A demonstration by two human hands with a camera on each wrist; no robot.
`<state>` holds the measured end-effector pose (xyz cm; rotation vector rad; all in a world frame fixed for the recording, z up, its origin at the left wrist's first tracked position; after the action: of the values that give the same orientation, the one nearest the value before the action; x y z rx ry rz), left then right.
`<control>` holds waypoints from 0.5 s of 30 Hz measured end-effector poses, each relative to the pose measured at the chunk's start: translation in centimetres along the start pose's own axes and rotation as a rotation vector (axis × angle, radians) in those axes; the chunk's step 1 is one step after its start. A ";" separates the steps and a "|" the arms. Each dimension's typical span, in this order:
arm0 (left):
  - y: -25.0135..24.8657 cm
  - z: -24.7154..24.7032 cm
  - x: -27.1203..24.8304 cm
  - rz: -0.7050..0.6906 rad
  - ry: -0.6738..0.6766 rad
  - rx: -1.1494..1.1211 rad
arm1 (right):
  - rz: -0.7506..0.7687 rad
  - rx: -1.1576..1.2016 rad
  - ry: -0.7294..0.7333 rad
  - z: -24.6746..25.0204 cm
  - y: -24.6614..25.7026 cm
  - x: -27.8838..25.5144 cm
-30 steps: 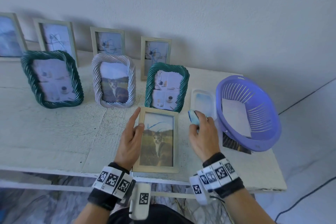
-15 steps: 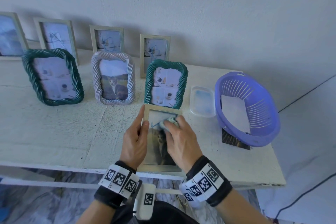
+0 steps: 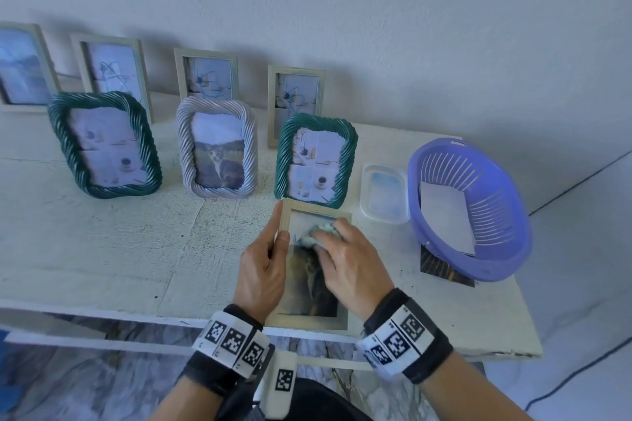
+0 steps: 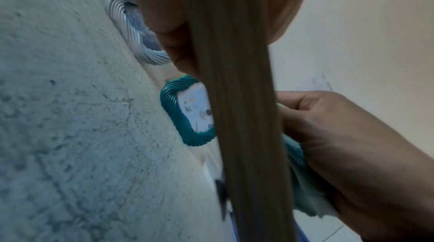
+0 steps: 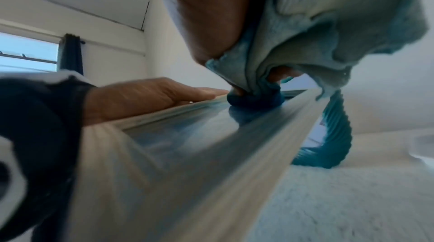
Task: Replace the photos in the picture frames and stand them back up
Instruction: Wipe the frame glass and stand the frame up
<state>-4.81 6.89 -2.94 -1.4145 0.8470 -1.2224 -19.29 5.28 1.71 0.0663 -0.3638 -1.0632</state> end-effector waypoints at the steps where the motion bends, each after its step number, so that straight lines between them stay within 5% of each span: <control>1: 0.0 -0.2 0.1 0.003 -0.007 -0.006 | -0.035 -0.017 -0.034 0.1 -0.4 0.6; 4: 0.0 -0.3 0.6 0.006 -0.002 -0.015 | -0.063 -0.006 -0.086 0.5 0.4 0.8; 8: 0.5 0.2 0.5 0.033 0.012 -0.037 | 0.170 0.004 0.052 0.4 1.5 -0.7; 15: 0.6 -0.4 0.4 0.053 0.040 -0.073 | 0.160 -0.032 -0.010 0.7 0.9 0.8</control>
<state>-5.04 6.30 -3.46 -1.4209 0.9591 -1.1933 -18.39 5.07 2.74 0.0036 -0.3551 -0.9111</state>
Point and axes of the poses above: each hand's wrist, its own x-axis towards the middle knuckle, its own z-axis out of the back of the hand, y = z × x, the point moved 4 cm from there along x, towards the middle knuckle, and after that the axes turned 13 degrees about -x, right-handed, at the moved point
